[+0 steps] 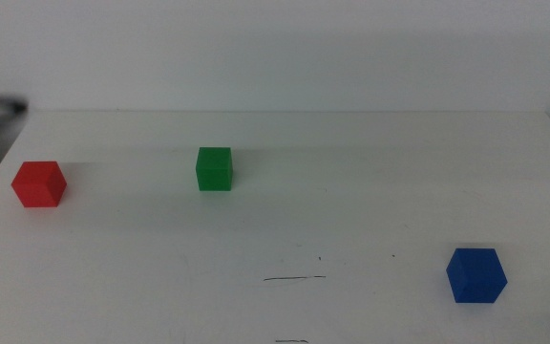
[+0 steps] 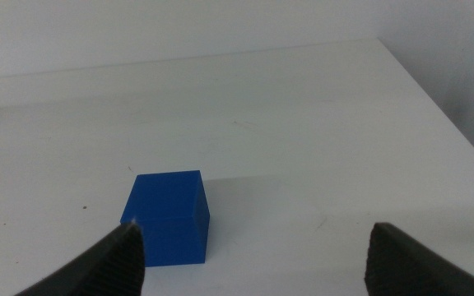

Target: Stack red cubes first, then green, then blue cubes in a specific spot.

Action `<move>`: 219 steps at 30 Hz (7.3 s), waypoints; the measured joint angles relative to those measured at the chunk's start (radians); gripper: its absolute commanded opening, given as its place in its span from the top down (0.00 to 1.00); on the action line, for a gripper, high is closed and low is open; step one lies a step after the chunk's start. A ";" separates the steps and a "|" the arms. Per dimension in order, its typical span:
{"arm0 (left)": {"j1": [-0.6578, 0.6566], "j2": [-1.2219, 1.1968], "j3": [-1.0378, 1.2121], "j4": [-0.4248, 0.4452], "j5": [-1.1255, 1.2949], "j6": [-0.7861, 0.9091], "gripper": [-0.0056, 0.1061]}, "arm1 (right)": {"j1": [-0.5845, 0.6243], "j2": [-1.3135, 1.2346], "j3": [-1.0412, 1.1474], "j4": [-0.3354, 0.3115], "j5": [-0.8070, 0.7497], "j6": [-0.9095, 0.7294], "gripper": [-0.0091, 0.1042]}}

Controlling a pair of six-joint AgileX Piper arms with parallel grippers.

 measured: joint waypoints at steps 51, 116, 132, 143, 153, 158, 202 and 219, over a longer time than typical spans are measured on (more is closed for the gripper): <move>0.153 1.435 -1.102 -0.140 0.424 0.418 0.11 | 0.000 0.000 0.000 0.000 0.000 0.000 0.29; -0.741 1.223 -0.811 0.015 0.291 -0.524 0.96 | 0.000 0.000 0.000 0.000 0.000 0.000 0.29; -0.777 1.376 -0.977 -0.015 0.332 -0.527 0.96 | 0.000 0.000 0.000 0.000 0.000 0.000 0.29; -0.778 1.422 -0.983 -0.053 0.321 -0.519 0.96 | 0.000 0.000 0.000 0.000 0.000 0.000 0.29; -0.778 1.423 -0.984 -0.059 0.308 -0.519 0.96 | 0.000 0.000 0.000 0.000 0.000 0.000 0.29; -0.778 1.423 -0.984 -0.070 0.307 -0.520 0.94 | 0.000 0.000 0.000 0.000 0.000 0.000 0.29; -0.778 1.425 -1.179 0.014 0.566 -0.487 0.11 | 0.000 0.000 0.000 0.000 0.000 0.000 0.29; -0.718 1.272 -1.335 0.126 0.602 -0.453 0.11 | 0.000 0.000 0.000 0.000 0.001 0.000 0.29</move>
